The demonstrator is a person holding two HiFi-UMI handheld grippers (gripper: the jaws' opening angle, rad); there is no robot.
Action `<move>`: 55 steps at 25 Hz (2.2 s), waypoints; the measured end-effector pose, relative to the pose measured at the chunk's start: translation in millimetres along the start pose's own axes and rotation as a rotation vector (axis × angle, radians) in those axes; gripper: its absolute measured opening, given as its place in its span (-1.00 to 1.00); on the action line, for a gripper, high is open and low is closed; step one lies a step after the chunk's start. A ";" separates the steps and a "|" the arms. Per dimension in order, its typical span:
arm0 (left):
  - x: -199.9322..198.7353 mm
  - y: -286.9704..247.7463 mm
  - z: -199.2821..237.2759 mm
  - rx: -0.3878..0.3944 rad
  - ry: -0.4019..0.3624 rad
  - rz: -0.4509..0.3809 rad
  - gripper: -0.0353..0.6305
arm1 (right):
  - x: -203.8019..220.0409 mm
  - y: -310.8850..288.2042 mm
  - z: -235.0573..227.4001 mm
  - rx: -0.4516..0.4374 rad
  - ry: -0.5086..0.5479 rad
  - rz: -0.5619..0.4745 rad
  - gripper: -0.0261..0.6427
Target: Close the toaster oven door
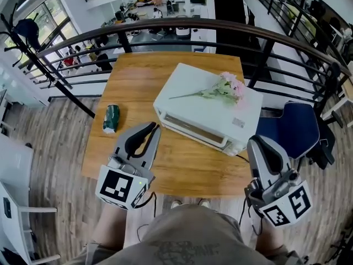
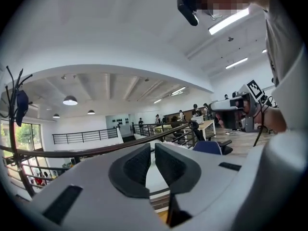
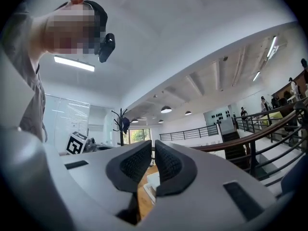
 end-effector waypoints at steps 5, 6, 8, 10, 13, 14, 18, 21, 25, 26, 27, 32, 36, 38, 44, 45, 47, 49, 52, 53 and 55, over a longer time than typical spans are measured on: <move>-16.3 16.9 -11.7 0.025 -0.025 -0.034 -0.76 | -5.2 15.6 13.1 -0.007 0.058 0.017 -0.80; -17.4 19.7 -13.7 0.026 -0.021 -0.036 -0.76 | -4.5 18.6 15.9 -0.017 0.070 0.029 -0.80; -16.7 24.8 -18.4 0.029 -0.008 -0.034 -0.76 | -1.8 24.2 20.8 -0.037 0.091 0.063 -0.80; -11.2 30.6 -24.2 0.032 0.007 -0.015 -0.76 | 2.5 29.5 24.0 -0.047 0.103 0.100 -0.80; 0.3 39.2 -32.3 0.033 0.019 0.023 -0.77 | 10.4 35.4 27.2 -0.048 0.106 0.137 -0.80; 3.2 41.4 -34.0 0.031 0.025 0.029 -0.77 | 13.1 36.1 28.4 -0.049 0.104 0.144 -0.80; 9.3 47.2 -40.7 0.024 0.043 0.039 -0.77 | 21.3 35.0 32.8 -0.056 0.108 0.162 -0.80; 8.1 51.3 -43.7 0.006 0.053 0.035 -0.76 | 22.7 33.7 35.2 -0.064 0.098 0.165 -0.80; 3.9 53.5 -44.8 0.000 0.043 0.019 -0.76 | 23.0 31.9 38.7 -0.077 0.095 0.161 -0.80; 3.6 54.8 -45.3 0.001 0.042 0.019 -0.76 | 23.1 32.2 39.4 -0.079 0.095 0.162 -0.80; 3.6 56.5 -45.6 0.000 0.043 0.020 -0.77 | 23.0 32.7 40.3 -0.080 0.095 0.163 -0.80; 3.7 65.5 -45.9 -0.010 0.063 0.021 -0.77 | 20.9 37.2 45.6 -0.084 0.099 0.167 -0.80; 2.4 69.0 -48.5 -0.002 0.068 0.017 -0.77 | 18.4 41.7 48.9 -0.078 0.106 0.172 -0.80; 2.4 70.7 -49.6 0.002 0.072 0.015 -0.77 | 18.1 43.2 50.7 -0.075 0.107 0.174 -0.80; 3.5 72.4 -49.9 0.021 0.080 0.018 -0.77 | 20.2 45.4 54.3 -0.065 0.119 0.194 -0.80; 3.5 73.1 -50.5 0.026 0.079 0.019 -0.77 | 19.9 46.0 54.6 -0.060 0.119 0.194 -0.80; 2.8 74.5 -50.1 0.033 0.074 0.018 -0.77 | 18.3 46.3 56.2 -0.053 0.121 0.188 -0.80; 1.4 75.5 -47.8 0.033 0.069 0.015 -0.77 | 16.9 45.8 58.6 -0.053 0.123 0.185 -0.80; 1.7 78.8 -44.3 0.036 0.076 0.014 -0.77 | 19.0 45.6 62.3 -0.047 0.122 0.200 -0.80; 2.4 80.4 -43.2 0.038 0.079 0.015 -0.77 | 20.0 45.3 63.6 -0.044 0.121 0.205 -0.80; 3.4 83.5 -40.6 0.042 0.080 0.020 -0.77 | 21.4 43.6 66.7 -0.040 0.119 0.209 -0.80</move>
Point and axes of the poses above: the fingertips, and each gripper's own axes: y backward along the fingers, z to its left, x out of its underside, the point moved 9 cm from there along y, backward along the fingers, and after that the axes turned 10 degrees about -z, right-handed, at the moved point
